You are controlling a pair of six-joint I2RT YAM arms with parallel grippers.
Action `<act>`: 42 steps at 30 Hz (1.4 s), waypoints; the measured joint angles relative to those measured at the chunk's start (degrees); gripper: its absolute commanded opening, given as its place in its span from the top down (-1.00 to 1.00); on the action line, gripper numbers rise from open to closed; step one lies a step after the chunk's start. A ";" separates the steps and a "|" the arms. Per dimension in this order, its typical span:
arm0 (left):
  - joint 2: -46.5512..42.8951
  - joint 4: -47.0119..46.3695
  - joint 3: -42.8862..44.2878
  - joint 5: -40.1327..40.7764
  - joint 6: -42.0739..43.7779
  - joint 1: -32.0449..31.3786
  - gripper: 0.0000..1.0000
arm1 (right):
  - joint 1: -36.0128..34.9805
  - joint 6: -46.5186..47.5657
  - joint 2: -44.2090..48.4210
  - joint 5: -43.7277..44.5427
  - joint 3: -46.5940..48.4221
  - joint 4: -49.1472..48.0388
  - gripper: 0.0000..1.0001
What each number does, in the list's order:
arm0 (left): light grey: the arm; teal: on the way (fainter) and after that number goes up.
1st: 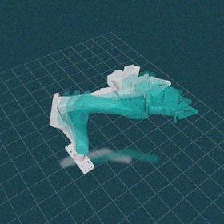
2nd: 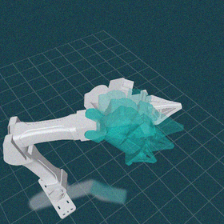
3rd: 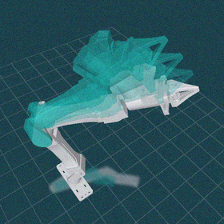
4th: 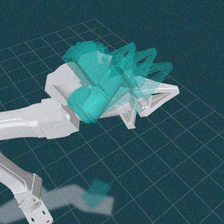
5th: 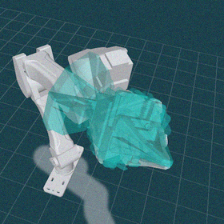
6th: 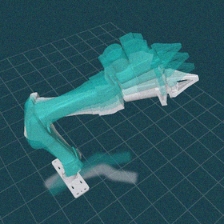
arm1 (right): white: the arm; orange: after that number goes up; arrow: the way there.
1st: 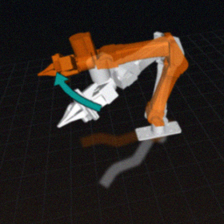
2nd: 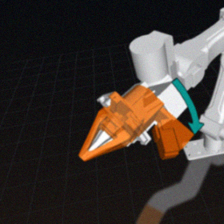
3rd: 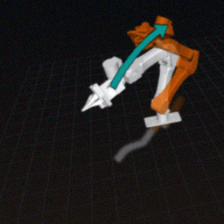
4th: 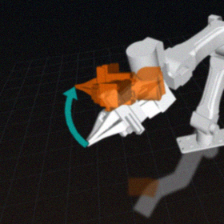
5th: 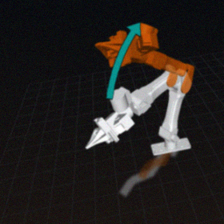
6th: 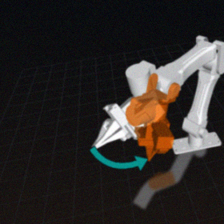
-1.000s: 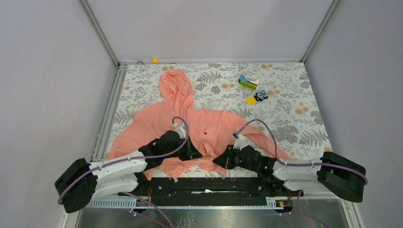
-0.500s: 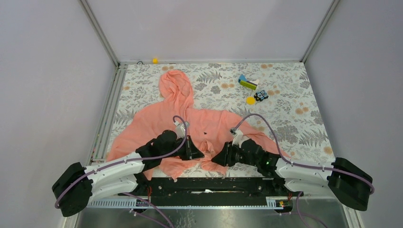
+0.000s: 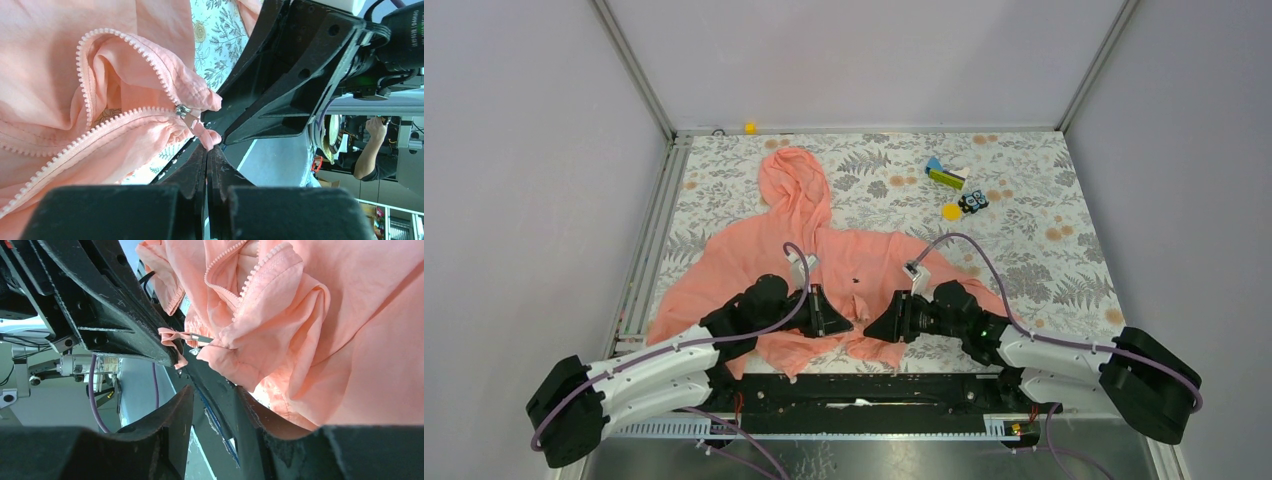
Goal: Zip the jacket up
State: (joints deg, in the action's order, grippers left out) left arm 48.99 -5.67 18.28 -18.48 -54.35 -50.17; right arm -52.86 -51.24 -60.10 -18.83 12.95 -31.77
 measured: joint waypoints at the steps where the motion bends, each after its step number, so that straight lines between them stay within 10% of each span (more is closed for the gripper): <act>1: -0.37 0.04 0.00 0.00 0.11 0.00 1.00 | 0.00 0.00 -0.35 -0.17 0.07 -0.37 0.23; 10: -1.27 1.73 1.20 -0.28 0.59 0.00 1.00 | 0.00 -0.39 -4.48 -2.51 0.70 -4.96 0.54; 22: -1.29 1.70 1.31 -1.29 0.59 0.00 1.00 | 0.00 -1.68 -5.46 3.10 1.31 -6.56 0.18; 42: -0.81 0.90 1.31 -1.97 0.44 0.00 1.00 | -0.07 -1.90 -14.47 4.17 1.90 -14.27 0.29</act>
State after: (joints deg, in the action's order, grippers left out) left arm 48.18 -4.78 19.59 -20.45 -53.91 -50.17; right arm -52.93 -53.15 -74.56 -14.66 14.85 -46.04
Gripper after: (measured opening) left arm 0.010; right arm 0.336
